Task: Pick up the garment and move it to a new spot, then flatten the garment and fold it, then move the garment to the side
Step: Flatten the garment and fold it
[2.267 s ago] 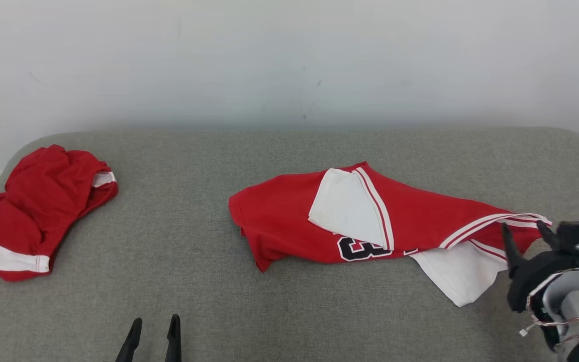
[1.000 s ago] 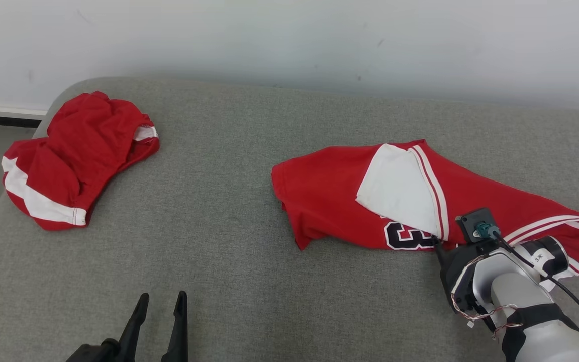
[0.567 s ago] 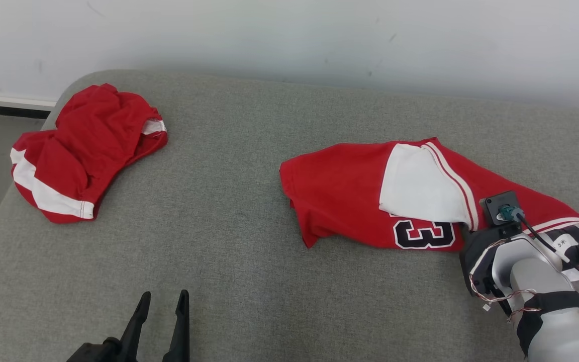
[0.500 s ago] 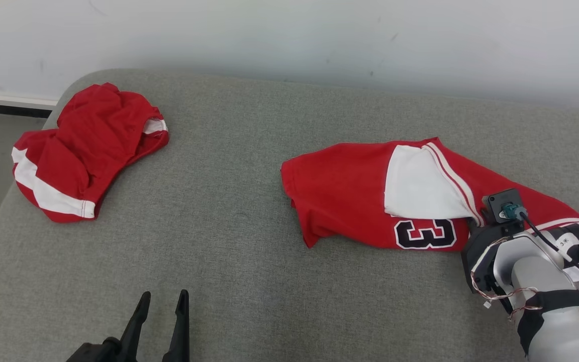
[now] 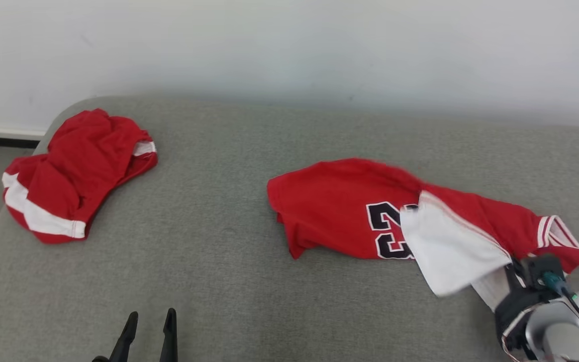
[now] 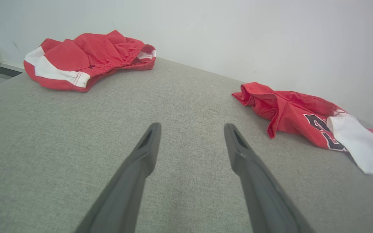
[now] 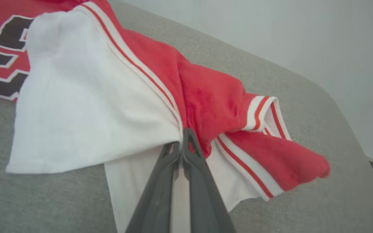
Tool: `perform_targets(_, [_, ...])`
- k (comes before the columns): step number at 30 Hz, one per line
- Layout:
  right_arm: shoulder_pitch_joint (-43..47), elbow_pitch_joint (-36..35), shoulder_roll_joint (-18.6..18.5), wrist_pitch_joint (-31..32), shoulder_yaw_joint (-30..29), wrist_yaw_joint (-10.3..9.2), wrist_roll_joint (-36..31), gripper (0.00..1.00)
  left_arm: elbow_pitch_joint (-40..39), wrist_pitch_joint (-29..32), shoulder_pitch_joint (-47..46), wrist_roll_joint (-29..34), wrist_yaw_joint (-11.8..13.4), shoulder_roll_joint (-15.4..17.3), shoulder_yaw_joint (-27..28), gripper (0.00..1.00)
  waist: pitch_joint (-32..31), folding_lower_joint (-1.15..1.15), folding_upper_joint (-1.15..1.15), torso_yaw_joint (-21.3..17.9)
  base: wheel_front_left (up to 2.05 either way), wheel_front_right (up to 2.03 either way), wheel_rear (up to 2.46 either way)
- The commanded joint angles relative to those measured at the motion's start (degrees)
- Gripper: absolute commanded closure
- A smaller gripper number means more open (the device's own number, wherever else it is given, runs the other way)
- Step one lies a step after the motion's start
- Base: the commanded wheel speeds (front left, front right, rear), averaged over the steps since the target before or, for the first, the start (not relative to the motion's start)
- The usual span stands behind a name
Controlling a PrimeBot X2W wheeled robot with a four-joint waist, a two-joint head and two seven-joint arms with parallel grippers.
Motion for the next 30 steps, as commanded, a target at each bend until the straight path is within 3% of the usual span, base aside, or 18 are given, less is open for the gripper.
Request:
perform_targets(1, [1.9, -1.4, -0.9, 0.0, -0.6, 0.03, 0.7, 1.0, -0.4, 0.0, 0.6, 0.4, 0.0, 0.0, 0.1, 0.0, -1.4, 0.0, 0.0, -2.2, 0.0, 0.0, 0.0])
perform_targets(9, [11.2, -11.9, -2.9, 5.0, -5.1, 0.03, 2.9, 1.0, -0.2, 0.0, 0.6, 0.1, 0.3, 0.0, -0.5, 0.0, -2.6, 0.0, 0.0, -4.6, 0.0, 0.0, 0.0])
perform_targets(17, [21.8, -27.8, -2.0, 13.6, -9.2, 0.03, 6.1, 1.0, 0.0, 0.0, 0.7, -0.2, 0.3, 0.0, -0.4, 0.0, -3.0, 0.0, 0.0, -4.8, 0.0, 0.0, 0.0])
perform_targets(21, [25.1, -32.5, -1.7, 18.3, -9.9, 0.03, 5.5, 1.0, -0.1, 0.0, -0.1, -0.2, 0.2, 0.0, 0.1, 0.0, -2.3, 0.0, 0.0, -5.0, 0.0, 0.0, 0.0])
perform_targets(22, [25.4, -33.3, -1.6, 18.8, -10.1, 0.03, 5.5, 0.02, -0.1, 0.0, -0.3, -0.2, 0.2, 0.0, 0.1, 0.0, -2.1, 0.0, 0.0, -5.1, 0.0, 0.0, 0.0])
perform_targets(30, [24.0, -37.9, 1.4, 18.6, -10.4, 0.03, 7.3, 0.0, 0.3, 0.0, -0.9, 0.2, 0.1, 0.0, 0.6, 0.0, -2.4, 0.0, 0.0, -5.1, 0.0, 0.0, 0.0])
